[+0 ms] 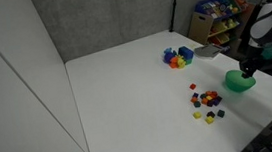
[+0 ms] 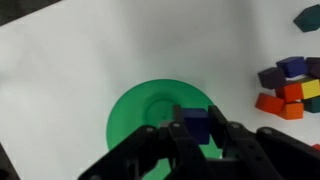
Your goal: Pick up a purple block and place it in the green bowl
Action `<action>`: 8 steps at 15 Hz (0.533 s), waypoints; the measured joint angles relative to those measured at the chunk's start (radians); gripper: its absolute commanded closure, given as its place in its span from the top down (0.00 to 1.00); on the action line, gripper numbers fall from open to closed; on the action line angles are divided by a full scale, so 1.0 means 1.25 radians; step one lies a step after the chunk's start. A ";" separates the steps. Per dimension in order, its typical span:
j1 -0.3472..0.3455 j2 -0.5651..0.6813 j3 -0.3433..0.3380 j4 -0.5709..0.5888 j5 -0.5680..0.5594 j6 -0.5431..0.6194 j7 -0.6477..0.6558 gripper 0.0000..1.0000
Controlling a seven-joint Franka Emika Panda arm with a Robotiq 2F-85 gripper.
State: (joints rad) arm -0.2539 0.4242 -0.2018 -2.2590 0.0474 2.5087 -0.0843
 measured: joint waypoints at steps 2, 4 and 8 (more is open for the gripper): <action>-0.022 0.000 -0.018 0.002 0.000 -0.002 -0.009 0.77; -0.033 -0.001 -0.023 0.002 0.000 -0.004 -0.018 0.93; -0.033 -0.031 -0.006 -0.001 0.000 -0.051 -0.065 1.00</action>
State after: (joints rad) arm -0.2948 0.3855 -0.2092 -2.2604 0.0473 2.4453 -0.1650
